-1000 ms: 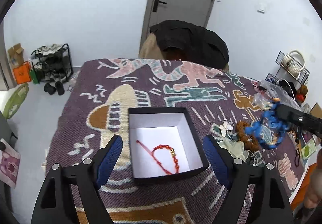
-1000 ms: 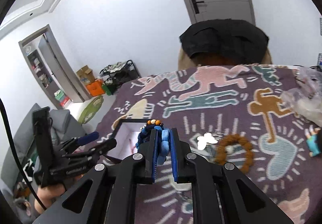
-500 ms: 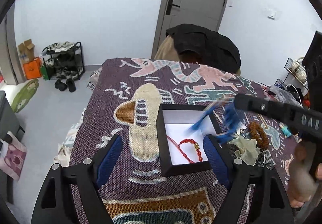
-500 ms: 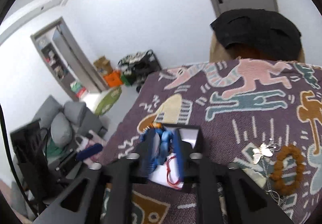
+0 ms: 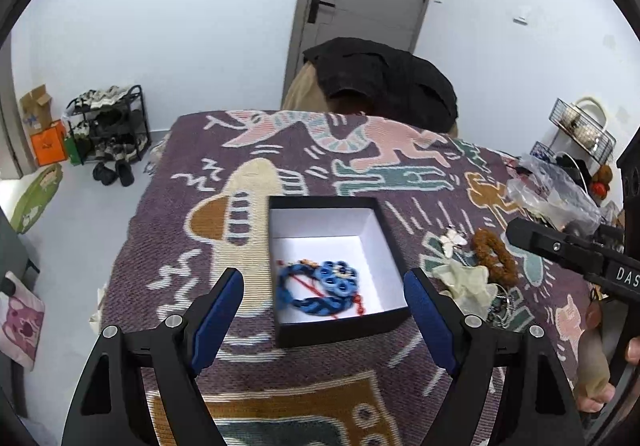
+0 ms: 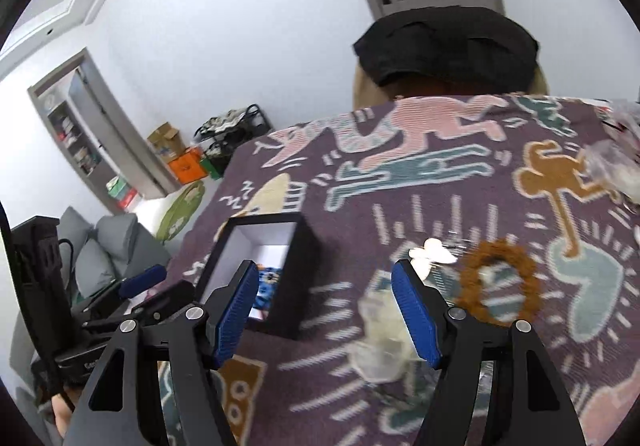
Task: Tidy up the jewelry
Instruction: 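Grasp the white cloth pouch with the left tool while the right tool grasps the brown bead bracelet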
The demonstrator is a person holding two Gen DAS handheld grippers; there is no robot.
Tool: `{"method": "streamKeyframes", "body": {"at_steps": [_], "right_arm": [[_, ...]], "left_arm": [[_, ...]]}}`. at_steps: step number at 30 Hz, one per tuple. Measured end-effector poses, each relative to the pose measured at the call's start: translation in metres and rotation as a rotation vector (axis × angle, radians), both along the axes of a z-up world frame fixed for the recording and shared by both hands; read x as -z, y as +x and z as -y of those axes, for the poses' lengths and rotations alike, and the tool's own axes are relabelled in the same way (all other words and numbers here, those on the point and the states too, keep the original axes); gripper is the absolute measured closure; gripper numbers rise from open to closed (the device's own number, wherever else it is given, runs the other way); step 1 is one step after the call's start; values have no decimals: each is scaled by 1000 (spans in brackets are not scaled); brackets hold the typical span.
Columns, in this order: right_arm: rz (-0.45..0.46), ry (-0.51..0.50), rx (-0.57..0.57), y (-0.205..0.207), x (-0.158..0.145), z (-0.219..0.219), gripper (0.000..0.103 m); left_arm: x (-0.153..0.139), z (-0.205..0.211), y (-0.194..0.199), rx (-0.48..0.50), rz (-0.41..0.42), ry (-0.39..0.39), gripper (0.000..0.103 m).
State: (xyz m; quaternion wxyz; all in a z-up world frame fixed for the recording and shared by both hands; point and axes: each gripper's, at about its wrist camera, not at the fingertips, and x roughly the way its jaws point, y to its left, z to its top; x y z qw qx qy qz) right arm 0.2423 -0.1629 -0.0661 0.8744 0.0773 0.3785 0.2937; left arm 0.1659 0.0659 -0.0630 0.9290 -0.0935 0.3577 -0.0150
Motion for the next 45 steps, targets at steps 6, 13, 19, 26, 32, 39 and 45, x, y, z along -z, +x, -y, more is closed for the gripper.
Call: {"method": "streamKeyframes", "body": {"at_steps": [6,13,19,26,32,39,45], "right_arm": [[0,-10,47,-4,2,31,34],[8,-14,96,-11,8,59,34],[-5,-3,148,-11,14,89,34],[-68,5,203,-3,35,117,34],[-117,25,235,2,51,133,35],[-171,71,266,16,65,147,43],[-216,34,275,39,77,141,47]], "left_arm": [[0,22,2,40,0,6,20],[-1,43,3,72,3,7,20],[-1,60,8,104,-1,-4,20],[4,82,17,148,-13,-16,26],[14,106,30,194,-55,-19,31],[27,133,51,222,-106,-7,32],[42,147,71,214,-143,34,40]]}}
